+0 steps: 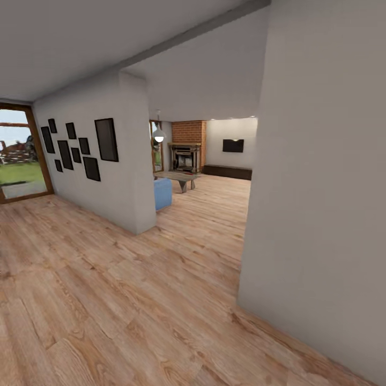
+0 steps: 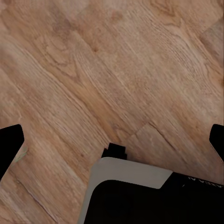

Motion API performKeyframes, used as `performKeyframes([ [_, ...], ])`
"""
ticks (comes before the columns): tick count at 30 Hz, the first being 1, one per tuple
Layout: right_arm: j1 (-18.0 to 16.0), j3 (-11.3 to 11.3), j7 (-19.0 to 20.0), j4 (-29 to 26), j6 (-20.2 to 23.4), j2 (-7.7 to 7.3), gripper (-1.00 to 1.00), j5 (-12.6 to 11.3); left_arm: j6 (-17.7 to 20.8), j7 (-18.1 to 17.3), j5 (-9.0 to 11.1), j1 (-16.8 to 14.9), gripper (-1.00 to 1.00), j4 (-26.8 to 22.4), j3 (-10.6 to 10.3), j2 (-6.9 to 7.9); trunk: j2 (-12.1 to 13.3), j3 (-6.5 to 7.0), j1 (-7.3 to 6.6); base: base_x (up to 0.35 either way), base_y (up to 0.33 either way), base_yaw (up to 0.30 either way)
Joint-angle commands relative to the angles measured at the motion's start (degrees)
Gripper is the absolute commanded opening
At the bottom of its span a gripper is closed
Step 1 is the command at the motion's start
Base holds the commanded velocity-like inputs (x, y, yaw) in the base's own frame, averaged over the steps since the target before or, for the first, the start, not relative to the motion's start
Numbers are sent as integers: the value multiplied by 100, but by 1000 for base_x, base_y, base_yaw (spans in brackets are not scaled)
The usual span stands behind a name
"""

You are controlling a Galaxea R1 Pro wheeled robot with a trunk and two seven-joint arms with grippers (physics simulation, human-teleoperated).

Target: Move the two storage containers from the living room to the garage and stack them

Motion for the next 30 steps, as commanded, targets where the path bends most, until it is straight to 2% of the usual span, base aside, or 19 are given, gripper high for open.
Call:
performKeyframes([
  [1,-8,42,5,18,-30,-1,100,8,-19,6,34,-5,100,4,-1,-1,-5,-8,4,321,0,71],
  [30,-8,71,37,17,-26,3,100,33,-19,14,40,-5,100,8,-1,7,-5,-8,4,321,0,6],
])
